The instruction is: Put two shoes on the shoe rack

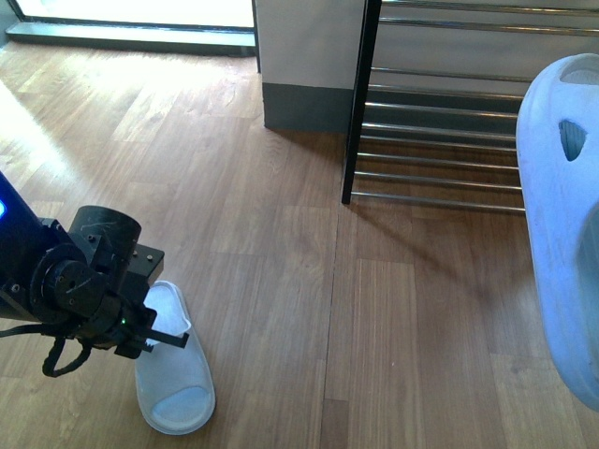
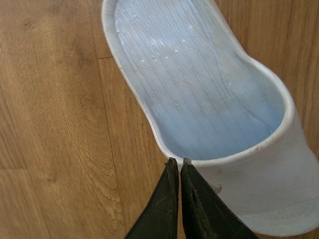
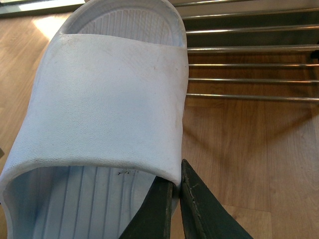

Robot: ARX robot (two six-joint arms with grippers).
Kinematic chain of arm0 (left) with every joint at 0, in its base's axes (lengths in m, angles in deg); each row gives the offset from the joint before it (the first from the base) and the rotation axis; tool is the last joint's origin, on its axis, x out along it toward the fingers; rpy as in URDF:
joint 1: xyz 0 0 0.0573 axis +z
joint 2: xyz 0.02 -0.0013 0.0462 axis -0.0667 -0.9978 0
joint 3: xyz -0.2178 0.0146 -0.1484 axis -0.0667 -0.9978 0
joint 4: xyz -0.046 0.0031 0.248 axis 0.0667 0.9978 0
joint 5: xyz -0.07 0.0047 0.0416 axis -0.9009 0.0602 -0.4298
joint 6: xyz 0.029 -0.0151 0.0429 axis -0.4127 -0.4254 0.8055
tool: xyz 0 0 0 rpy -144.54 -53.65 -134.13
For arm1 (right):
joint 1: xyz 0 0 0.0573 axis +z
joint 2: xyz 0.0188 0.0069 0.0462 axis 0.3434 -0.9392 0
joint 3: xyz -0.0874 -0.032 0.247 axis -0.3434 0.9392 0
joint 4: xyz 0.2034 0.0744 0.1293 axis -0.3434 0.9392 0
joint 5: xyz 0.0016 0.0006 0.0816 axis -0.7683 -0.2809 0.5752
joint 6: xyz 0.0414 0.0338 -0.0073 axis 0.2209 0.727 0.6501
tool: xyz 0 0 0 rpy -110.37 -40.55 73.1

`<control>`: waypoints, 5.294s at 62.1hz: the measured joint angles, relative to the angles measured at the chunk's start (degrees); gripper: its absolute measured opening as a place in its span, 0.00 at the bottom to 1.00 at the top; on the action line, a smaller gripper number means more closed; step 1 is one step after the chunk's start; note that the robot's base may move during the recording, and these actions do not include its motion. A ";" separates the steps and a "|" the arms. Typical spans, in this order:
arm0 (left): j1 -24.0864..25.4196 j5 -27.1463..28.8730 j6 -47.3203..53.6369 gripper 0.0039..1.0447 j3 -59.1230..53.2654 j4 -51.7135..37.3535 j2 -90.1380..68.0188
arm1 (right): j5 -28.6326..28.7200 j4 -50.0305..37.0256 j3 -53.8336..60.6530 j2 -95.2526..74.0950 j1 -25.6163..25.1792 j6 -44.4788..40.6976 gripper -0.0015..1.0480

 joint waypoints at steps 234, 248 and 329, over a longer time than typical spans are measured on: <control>-8.22 17.29 -35.10 0.02 -43.58 -20.83 74.42 | 0.02 0.00 0.00 0.00 0.00 -0.02 0.02; -8.24 17.27 -34.67 0.02 -43.63 -20.79 74.38 | 0.00 0.00 0.00 0.00 0.00 0.00 0.02; -8.48 17.25 -34.53 0.02 -43.71 -20.76 74.38 | -0.11 0.00 0.00 -0.02 0.04 0.00 0.02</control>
